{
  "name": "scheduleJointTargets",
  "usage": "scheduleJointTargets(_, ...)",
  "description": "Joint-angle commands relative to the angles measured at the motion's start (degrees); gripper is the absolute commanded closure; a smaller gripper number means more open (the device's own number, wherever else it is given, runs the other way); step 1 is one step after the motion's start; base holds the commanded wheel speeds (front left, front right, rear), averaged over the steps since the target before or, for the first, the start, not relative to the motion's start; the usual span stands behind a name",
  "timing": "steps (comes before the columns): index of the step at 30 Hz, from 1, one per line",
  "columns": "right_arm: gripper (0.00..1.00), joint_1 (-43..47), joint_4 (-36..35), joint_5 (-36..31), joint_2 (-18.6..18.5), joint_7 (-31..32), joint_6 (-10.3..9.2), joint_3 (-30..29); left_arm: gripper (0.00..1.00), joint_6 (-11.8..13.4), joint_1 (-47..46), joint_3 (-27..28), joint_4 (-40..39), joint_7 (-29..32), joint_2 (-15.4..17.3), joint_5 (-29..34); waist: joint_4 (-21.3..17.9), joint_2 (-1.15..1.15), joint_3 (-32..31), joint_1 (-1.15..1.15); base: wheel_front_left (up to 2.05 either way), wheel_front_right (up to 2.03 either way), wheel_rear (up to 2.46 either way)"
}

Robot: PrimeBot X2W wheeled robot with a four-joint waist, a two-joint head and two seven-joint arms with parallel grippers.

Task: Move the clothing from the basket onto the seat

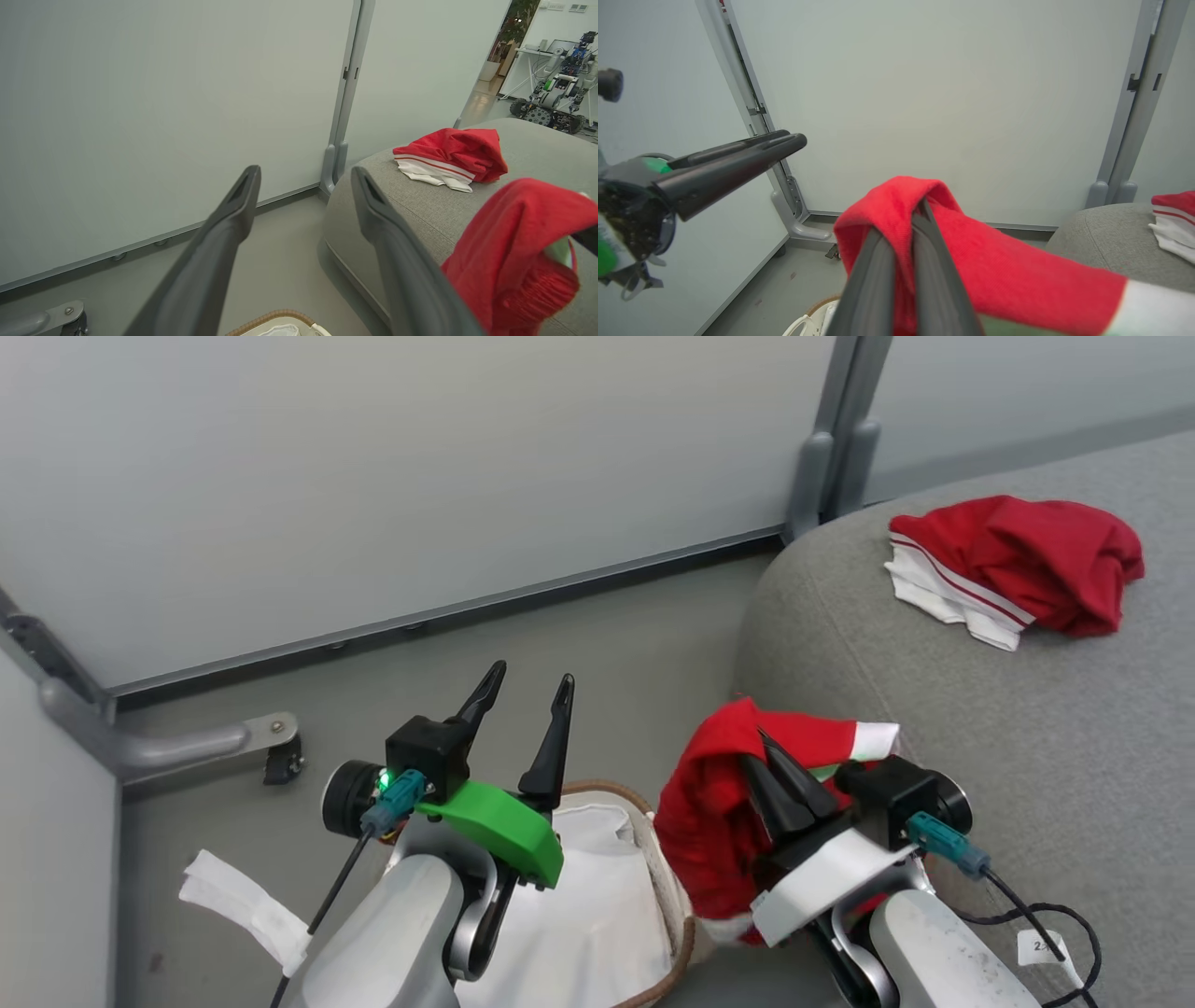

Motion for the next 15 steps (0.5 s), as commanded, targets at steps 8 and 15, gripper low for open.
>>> scheduleJointTargets(8, 1.0, 0.25, -2.11, -1.86, -0.17, -0.11, -0.06, -2.94, 0.0, -1.26, 1.67, 2.26, -0.11, -0.1, -0.61, 2.63, -15.17, 0.0, 2.22, 0.0, 0.0, 0.0, 0.0)
scheduleJointTargets(15, 1.0, -0.19, -4.11, -3.15, -0.15, -0.11, -0.06, -5.5, 0.0, -2.37, 2.18, 3.53, 0.0, -0.1, -0.97, 4.9, -20.38, 0.0, 3.35, 0.0, 0.0, 0.0, 0.0)
